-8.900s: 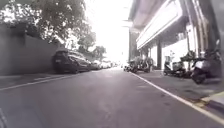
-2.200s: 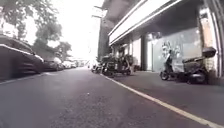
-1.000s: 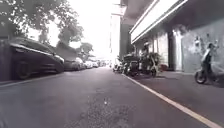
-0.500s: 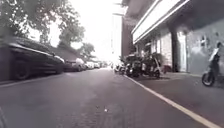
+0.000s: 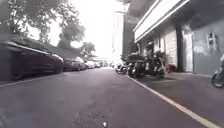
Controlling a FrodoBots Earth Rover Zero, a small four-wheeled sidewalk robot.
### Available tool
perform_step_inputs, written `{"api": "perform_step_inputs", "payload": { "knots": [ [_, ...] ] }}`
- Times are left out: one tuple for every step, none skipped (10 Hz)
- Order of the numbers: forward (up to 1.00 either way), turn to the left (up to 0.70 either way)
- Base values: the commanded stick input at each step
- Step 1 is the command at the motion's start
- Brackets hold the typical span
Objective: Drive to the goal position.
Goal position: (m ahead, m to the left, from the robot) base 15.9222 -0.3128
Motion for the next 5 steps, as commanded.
{"api": "perform_step_inputs", "payload": {
  "knots": [
    [0.70, 0.00],
    [0.70, 0.00],
    [0.70, 0.00],
    [0.70, 0.00],
    [0.70, 0.00]
  ]
}}
